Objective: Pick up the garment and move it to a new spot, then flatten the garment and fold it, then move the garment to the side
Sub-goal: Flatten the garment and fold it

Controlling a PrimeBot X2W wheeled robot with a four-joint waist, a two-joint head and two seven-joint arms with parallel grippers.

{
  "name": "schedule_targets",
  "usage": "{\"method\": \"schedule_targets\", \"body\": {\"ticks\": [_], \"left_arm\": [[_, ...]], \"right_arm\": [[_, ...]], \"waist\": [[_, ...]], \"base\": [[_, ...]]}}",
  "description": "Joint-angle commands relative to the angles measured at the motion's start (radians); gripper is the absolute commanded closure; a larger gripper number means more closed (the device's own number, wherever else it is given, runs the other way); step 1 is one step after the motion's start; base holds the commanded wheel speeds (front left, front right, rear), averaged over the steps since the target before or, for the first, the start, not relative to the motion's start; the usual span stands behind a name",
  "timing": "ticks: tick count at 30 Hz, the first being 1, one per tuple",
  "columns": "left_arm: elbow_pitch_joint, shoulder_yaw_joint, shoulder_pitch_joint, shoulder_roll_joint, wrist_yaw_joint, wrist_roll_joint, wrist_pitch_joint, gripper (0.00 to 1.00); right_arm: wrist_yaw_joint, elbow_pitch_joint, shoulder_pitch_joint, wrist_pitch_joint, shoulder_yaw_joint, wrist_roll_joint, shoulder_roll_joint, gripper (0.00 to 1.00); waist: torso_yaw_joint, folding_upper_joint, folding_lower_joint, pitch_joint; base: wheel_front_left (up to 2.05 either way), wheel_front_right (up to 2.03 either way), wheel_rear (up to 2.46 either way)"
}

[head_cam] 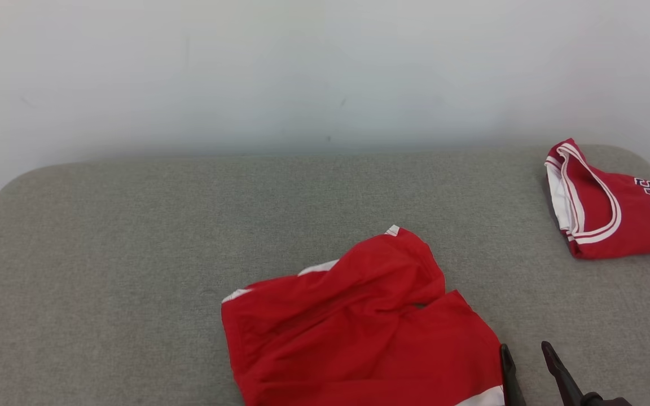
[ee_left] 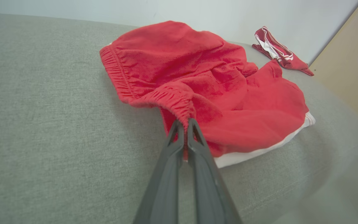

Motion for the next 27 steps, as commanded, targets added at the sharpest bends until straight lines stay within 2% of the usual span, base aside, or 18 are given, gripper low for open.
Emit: {"method": "schedule_targets", "body": {"ticks": [1,5,11,19,27], "left_arm": [[0.001,-0.008,0.02,0.01,0.002,0.001,-0.001,1.0],[0.002,-0.006,0.019,-0.001,0.002,-0.002,-0.001,1.0],[0.028,0.001,-0.09,-0.004,0.002,-0.017,-0.001,1.0],[0.186,0.02,-0.292,0.019,0.002,-0.049,-0.001,1.0],[0.388,0.002,-0.406,0.014,0.002,-0.061,-0.001,1.0]], "right_arm": [[-0.003,0.005,0.001,0.0,-0.001,0.008,0.002,0.0],[-0.003,0.014,-0.011,0.0,0.005,0.006,0.0,0.0],[-0.003,0.03,-0.034,0.0,0.008,-0.01,-0.019,0.0],[-0.003,0.046,-0.079,0.0,0.004,-0.023,-0.02,0.0],[-0.003,0.063,-0.105,0.0,-0.001,-0.036,0.002,0.0]], "waist": [[0.012,0.0,0.0,-0.006],[0.001,0.0,0.0,-0.001],[-0.052,0.0,0.0,0.02],[-0.142,0.0,0.0,0.103],[-0.157,0.0,0.0,0.139]], "base": [[0.0,0.0,0.0],[0.0,0.0,0.0],[0.0,0.0,0.0],[0.0,0.0,0.0],[0.0,0.0,0.0]]}}
